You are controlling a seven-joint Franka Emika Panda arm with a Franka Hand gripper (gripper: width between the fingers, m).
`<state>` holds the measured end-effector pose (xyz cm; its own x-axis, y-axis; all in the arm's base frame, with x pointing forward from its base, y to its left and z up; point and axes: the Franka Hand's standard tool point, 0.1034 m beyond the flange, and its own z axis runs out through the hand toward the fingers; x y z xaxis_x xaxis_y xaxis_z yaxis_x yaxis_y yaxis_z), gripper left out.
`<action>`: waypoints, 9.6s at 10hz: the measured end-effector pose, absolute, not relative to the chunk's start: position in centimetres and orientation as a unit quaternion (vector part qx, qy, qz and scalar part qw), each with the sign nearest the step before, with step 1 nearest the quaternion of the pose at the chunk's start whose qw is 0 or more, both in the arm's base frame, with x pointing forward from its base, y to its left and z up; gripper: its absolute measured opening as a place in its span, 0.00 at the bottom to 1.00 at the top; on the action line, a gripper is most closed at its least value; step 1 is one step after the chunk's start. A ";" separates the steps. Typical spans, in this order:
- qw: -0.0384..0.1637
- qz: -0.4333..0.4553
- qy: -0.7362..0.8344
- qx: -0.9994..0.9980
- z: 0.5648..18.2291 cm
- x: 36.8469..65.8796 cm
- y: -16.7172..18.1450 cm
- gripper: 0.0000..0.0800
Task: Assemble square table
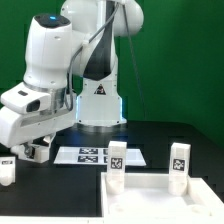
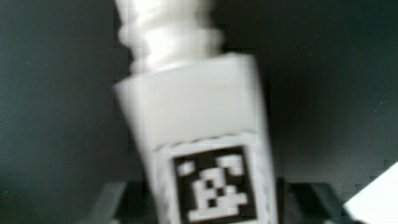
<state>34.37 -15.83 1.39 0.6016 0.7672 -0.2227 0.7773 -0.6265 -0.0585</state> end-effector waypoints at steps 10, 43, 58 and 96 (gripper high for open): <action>0.046 -0.010 -0.087 0.995 3.0 39.1 -10.4 0.36; -0.038 -0.419 -0.035 0.906 4.7 43.1 -12.1 0.81; -0.014 -0.490 -0.038 0.871 0.7 38.4 -11.3 0.81; -0.012 0.247 -0.064 0.967 11.4 61.4 8.7 0.36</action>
Offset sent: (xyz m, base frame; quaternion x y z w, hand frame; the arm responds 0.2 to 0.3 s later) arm 0.0520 0.0569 0.0371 -0.0369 -0.0043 0.2872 0.9572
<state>61.39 8.72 11.42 0.8696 -0.1289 0.4765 -0.1168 -0.9916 -0.0552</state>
